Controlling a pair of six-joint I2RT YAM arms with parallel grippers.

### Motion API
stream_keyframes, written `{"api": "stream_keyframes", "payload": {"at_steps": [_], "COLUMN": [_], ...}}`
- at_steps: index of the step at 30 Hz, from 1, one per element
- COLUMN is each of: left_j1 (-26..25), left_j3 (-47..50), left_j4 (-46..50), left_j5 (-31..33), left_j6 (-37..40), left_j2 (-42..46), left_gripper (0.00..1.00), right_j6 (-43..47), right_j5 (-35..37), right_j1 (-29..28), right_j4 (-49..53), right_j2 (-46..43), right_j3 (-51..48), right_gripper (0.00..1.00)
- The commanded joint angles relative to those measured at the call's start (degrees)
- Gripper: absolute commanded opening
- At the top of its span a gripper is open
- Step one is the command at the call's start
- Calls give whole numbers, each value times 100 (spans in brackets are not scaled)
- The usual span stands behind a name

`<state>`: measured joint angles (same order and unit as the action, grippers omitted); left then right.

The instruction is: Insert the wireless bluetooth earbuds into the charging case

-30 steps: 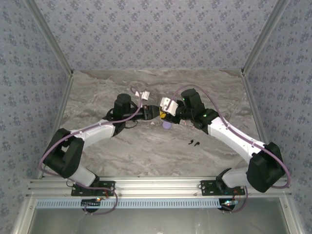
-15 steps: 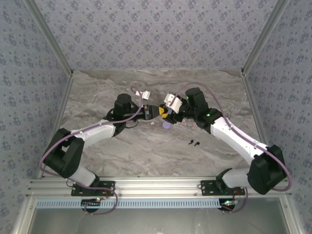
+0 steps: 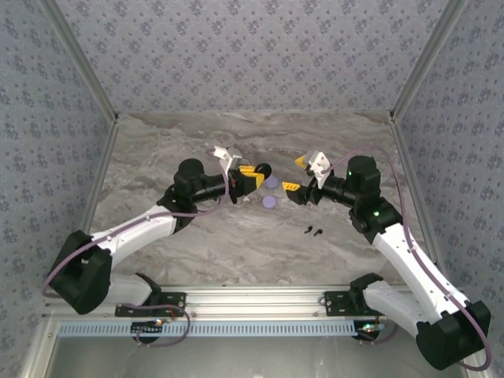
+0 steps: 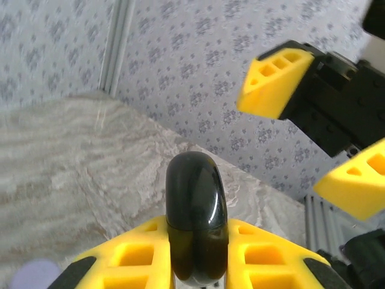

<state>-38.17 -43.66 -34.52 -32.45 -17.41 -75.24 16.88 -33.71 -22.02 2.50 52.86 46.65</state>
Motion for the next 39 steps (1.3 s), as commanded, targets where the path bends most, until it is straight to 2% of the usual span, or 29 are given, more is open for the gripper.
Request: {"api": "stream_keyframes", "payload": {"at_steps": [1, 5, 11, 17, 39], "left_j1": [-151, -231, -331, -357, -386], "left_j3": [-98, -309, -342, -362, -349], "left_j4": [55, 541, 637, 692, 734], "left_j5": [128, 48, 35, 63, 68], "left_j6": [1353, 1897, 2149, 2233, 2392], "left_j2": [294, 319, 328, 335, 361], "left_gripper": [0, 0, 0, 0, 0], "right_j6": [-57, 134, 321, 366, 342], "right_j5": [-277, -268, -61, -214, 5], "right_j1": [-20, -159, -226, -303, -353], "right_j4": [120, 281, 318, 355, 373], "right_j2": [-76, 107, 466, 827, 1489], "right_j3": [155, 420, 710, 889, 1348], "right_gripper": [73, 72, 69, 68, 68]}}
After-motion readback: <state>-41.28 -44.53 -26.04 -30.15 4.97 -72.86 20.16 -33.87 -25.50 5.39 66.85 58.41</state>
